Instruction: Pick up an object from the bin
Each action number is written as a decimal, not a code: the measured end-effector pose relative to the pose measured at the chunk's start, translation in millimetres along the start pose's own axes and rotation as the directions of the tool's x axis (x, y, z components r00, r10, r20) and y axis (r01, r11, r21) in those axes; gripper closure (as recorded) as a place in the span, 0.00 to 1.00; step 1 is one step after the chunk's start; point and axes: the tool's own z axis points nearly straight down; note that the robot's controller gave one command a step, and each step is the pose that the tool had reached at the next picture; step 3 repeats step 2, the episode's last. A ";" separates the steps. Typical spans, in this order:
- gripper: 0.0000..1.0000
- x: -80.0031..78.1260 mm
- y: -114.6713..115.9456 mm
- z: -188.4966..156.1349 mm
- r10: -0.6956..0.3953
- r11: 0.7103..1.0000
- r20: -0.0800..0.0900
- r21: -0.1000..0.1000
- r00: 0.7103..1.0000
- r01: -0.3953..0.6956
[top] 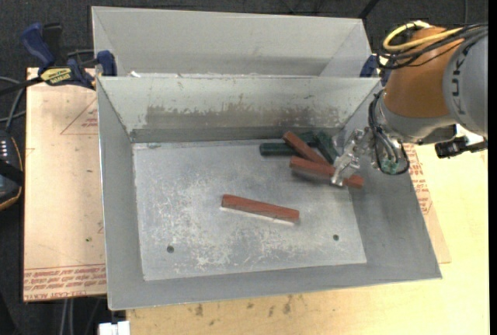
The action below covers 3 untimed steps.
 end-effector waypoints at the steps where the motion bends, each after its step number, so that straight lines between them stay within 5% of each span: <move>1: 1.00 0.0 0.3 -21.1 -0.001 1.000 0.000 0.000 1.000 0.001; 3: 1.00 -1.5 0.5 -36.2 -0.001 1.000 0.006 -0.001 1.000 0.001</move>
Offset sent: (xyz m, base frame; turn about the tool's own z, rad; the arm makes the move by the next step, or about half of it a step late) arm 0.0002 -0.0001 0.0104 0.0000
